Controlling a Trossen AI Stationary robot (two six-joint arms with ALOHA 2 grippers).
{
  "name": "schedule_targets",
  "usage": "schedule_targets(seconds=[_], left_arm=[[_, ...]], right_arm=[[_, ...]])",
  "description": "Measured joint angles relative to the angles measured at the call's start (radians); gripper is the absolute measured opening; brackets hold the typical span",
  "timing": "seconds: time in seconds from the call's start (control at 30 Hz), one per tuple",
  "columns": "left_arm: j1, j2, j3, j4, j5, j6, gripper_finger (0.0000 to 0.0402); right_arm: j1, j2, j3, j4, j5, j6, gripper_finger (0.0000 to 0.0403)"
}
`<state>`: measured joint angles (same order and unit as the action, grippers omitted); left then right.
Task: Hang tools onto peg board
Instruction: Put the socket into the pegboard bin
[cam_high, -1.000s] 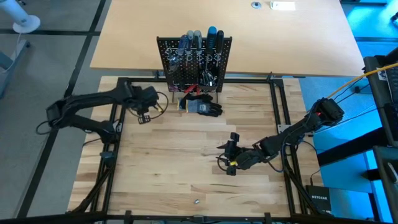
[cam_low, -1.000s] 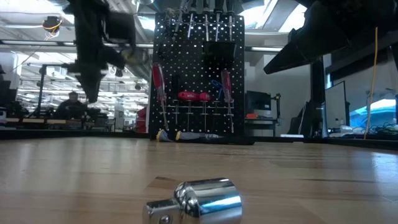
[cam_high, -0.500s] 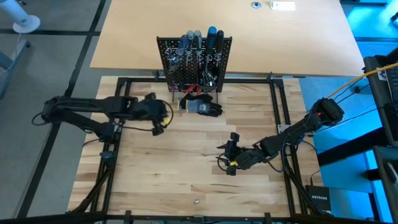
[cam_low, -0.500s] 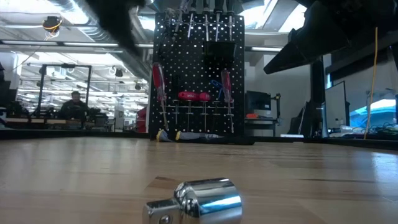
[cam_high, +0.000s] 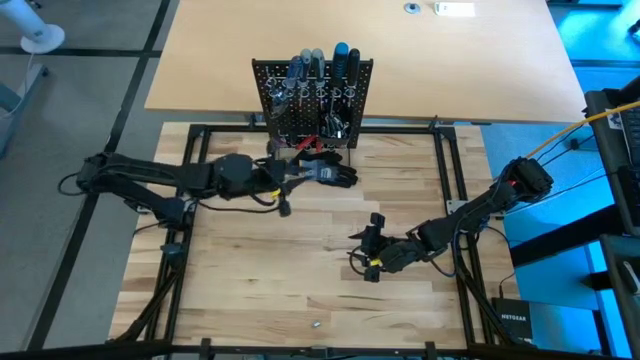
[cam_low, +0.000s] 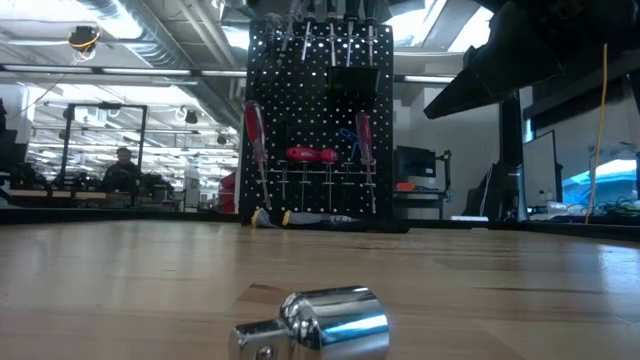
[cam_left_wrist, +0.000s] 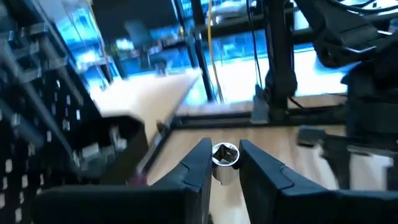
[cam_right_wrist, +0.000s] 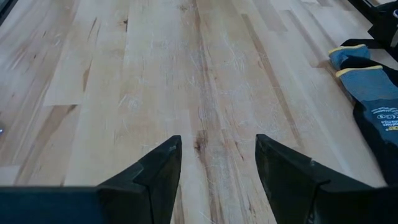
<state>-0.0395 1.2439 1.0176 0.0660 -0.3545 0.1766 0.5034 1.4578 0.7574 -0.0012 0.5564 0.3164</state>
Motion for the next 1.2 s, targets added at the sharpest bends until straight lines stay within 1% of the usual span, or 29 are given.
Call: schedule_targets(seconds=[0.1, 0.23, 0.37, 0.47, 0.7, 0.8, 0.97, 1.07, 1.2], left_arm=[[0.007, 0.063, 0.0, 0.12, -0.012, 0.08, 0.0057], [0.03, 0.142, 0.0, 0.298, -0.087, 0.186, 0.0057], [0.081, 0.211, 0.0, 0.455, -0.096, 0.22, 0.0058], [0.121, 0.248, 0.0, 0.526, -0.097, 0.237, 0.0058], [0.214, 0.329, 0.101, 0.509, -0.104, 0.254, 0.0058], [0.255, 0.355, 0.144, 0.472, -0.104, 0.243, 0.0058], [0.31, 0.374, 0.166, 0.427, -0.104, 0.2, 0.0061], [0.326, 0.374, 0.167, 0.402, -0.104, 0.169, 0.0073], [0.329, 0.374, 0.167, 0.361, -0.102, 0.136, 0.0103]], right_arm=[[0.0, 0.0, 0.0, 0.0, 0.0, 0.0, 0.0202], [0.0, 0.0, 0.0, 0.001, 0.0, 0.004, 0.0202], [0.0, 0.0, 0.0, 0.0, 0.0, 0.019, 0.0202], [0.0, 0.0, 0.0, 0.0, 0.0, 0.019, 0.0202], [0.0, 0.0, 0.0, -0.001, 0.0, 0.019, 0.0202], [0.0, 0.0, 0.0, -0.001, 0.0, 0.019, 0.0202], [0.0, 0.0, 0.0, -0.002, 0.0, 0.019, 0.0202], [0.0, 0.0, 0.0, -0.002, 0.0, 0.019, 0.0202], [0.0, 0.0, 0.0, -0.002, 0.0, 0.019, 0.0202]])
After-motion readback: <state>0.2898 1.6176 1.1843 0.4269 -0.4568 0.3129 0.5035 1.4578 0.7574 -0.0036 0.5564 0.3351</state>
